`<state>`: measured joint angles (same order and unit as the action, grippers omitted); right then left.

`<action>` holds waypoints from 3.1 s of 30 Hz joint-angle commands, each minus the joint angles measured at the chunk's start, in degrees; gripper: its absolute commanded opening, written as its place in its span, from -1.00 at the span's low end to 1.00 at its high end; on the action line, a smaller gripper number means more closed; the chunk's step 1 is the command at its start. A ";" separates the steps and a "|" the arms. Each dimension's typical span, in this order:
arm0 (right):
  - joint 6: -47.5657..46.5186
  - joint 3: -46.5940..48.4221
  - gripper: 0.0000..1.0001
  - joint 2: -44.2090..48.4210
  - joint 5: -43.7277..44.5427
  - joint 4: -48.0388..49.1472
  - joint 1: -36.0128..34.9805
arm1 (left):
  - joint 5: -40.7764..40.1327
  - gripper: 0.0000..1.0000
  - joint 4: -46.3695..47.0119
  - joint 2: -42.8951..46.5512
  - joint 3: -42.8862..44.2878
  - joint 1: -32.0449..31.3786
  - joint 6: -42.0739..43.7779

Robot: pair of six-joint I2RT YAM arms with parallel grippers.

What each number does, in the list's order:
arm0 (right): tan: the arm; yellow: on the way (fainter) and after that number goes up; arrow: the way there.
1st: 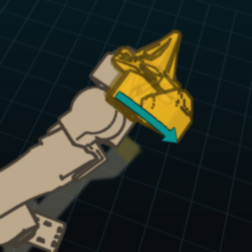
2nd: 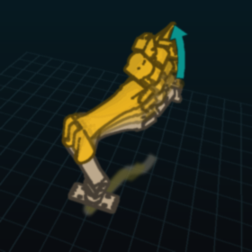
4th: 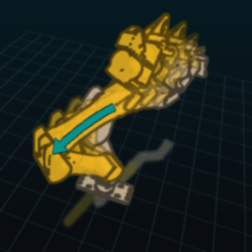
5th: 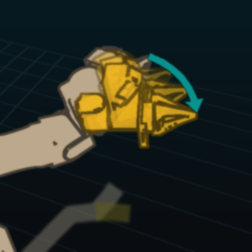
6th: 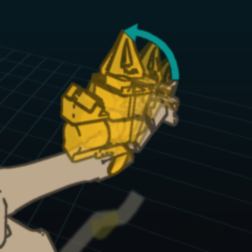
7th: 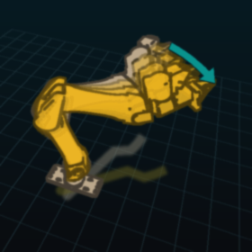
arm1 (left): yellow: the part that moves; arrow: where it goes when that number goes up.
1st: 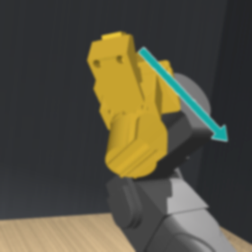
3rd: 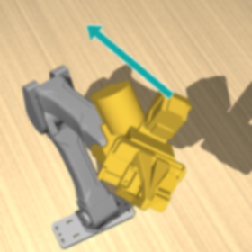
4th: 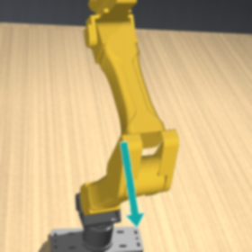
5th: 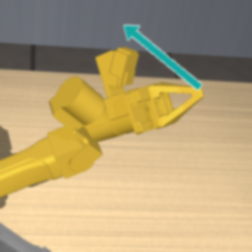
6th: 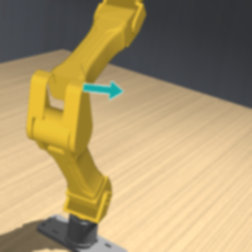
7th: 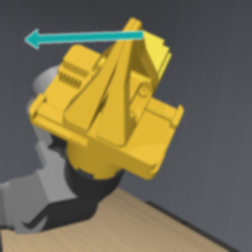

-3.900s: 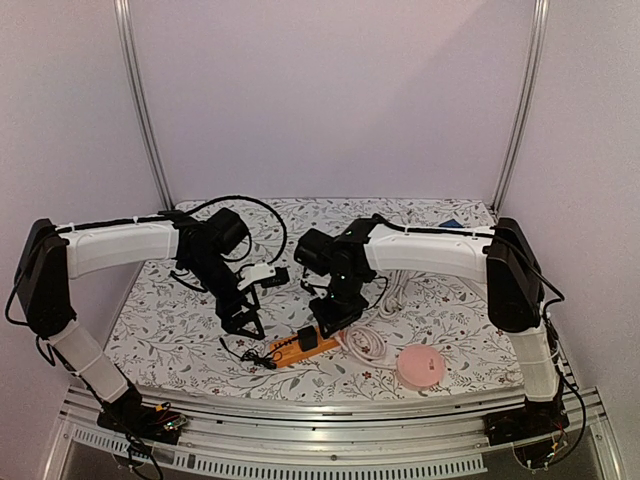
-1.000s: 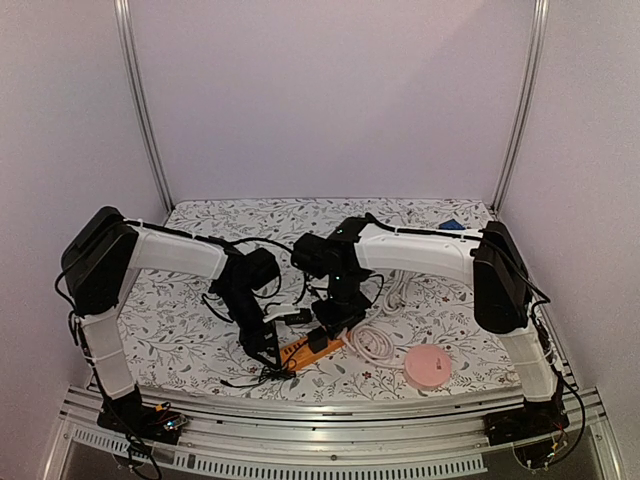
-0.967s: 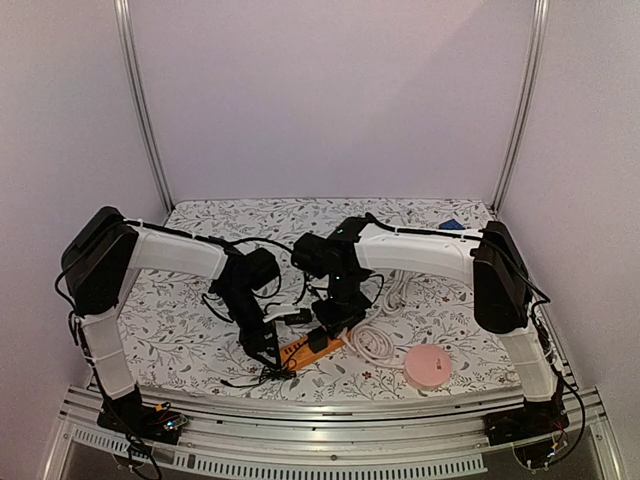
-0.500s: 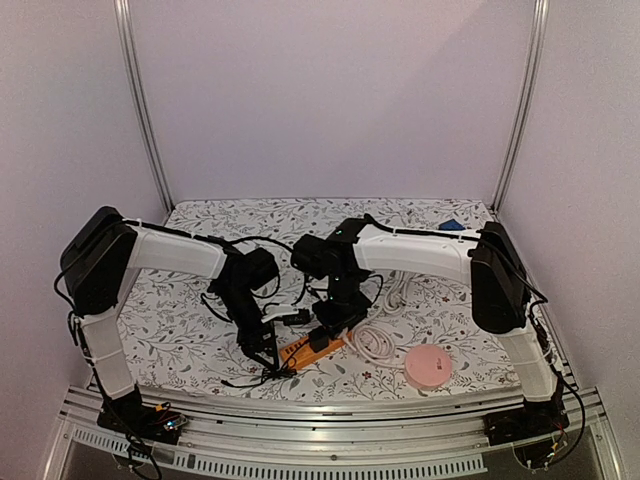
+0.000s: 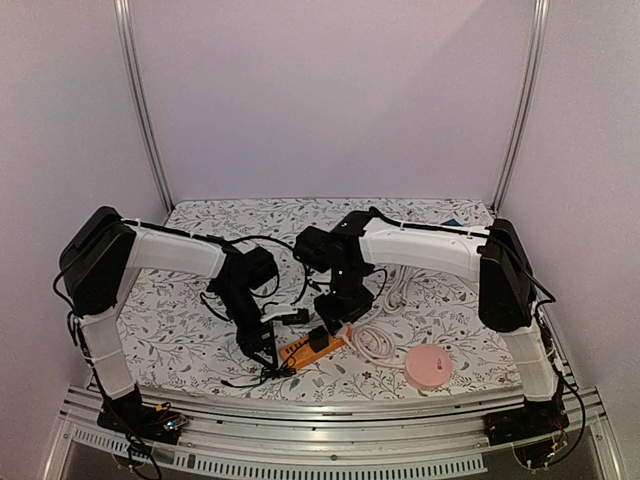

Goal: Insert the plug

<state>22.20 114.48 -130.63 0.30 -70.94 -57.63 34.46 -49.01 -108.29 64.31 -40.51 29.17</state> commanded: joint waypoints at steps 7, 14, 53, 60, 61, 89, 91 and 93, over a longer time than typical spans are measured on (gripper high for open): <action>-0.89 -1.46 -0.04 8.08 -1.30 0.86 0.87 | -2.95 0.27 -1.61 1.54 0.29 1.05 0.80; -1.97 -2.92 -0.53 5.87 -1.30 2.91 1.09 | -4.12 0.27 -2.20 2.18 0.97 1.76 1.10; -1.87 -9.49 -0.67 10.32 0.65 10.65 0.72 | -7.16 0.37 -8.13 9.60 6.62 10.54 4.59; -1.62 -12.25 -0.65 11.83 -2.85 12.33 0.71 | -7.96 0.43 -10.07 13.44 6.32 12.50 6.19; -1.31 -13.43 -0.65 11.54 -3.78 13.30 0.71 | -8.23 0.43 -10.25 13.80 6.35 12.82 6.32; -0.91 -55.13 0.97 62.14 5.13 33.98 39.24 | -10.94 0.94 -1.67 47.64 -10.06 47.94 -6.52; -0.64 -61.11 0.98 70.44 4.90 37.81 43.52 | -13.98 0.99 1.45 51.99 -13.81 48.79 -8.65; -2.78 -66.03 0.97 76.01 5.62 41.03 44.91 | -16.83 0.99 5.67 56.16 -17.29 49.03 -12.17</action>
<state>20.60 56.16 -63.55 6.52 -39.27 -14.70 22.87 -51.62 -58.24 52.77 7.44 23.75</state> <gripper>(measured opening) 0.988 0.992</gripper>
